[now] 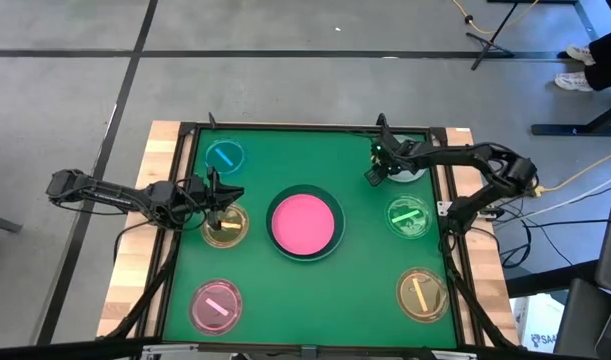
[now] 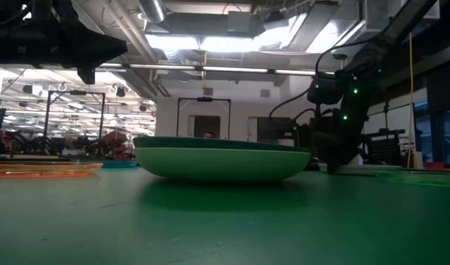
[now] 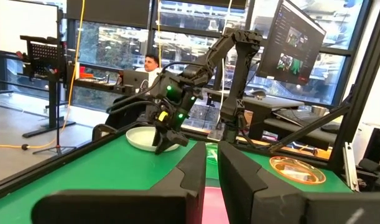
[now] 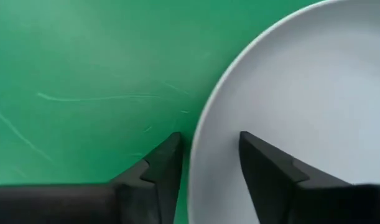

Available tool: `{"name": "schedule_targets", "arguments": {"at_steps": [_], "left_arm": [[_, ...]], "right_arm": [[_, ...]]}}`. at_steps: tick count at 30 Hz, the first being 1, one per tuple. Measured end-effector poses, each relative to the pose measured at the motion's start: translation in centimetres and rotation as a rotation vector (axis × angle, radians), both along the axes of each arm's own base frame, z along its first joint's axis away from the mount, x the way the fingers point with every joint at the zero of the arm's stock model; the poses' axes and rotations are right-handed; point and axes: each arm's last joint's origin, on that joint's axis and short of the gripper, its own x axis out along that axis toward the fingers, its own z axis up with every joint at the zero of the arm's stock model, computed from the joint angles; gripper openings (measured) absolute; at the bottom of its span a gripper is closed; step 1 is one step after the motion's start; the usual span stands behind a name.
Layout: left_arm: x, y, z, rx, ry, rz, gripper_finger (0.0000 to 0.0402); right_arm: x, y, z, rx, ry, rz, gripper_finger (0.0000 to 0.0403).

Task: Stack plastic plates
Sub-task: Stack the small gray plate on top of the small pink plate

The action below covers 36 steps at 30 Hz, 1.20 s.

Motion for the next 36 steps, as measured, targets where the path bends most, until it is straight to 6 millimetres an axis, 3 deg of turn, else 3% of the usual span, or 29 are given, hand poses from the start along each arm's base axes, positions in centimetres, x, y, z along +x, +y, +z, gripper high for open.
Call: {"name": "schedule_targets", "arguments": {"at_steps": [12,17,23,36], "left_arm": [[0.0,0.0,0.0,0.0,0.0,0.004,0.0034],[0.0,0.0,0.0,0.0,0.0,0.004,0.0034],[0.0,0.0,0.0,0.0,0.003,0.004,0.0034],[0.0,0.0,-0.1,0.0,0.007,0.006,0.0034]], "right_arm": [[0.0,0.0,0.0,-0.02,0.031,0.084,0.0007],[0.9,0.5,0.7,-0.039,0.05,0.138,0.0014],[3.7,2.0,3.5,-0.127,0.004,0.31,0.0003],[9.3,7.5,8.7,-0.249,-0.12,0.632,0.0004]]}}
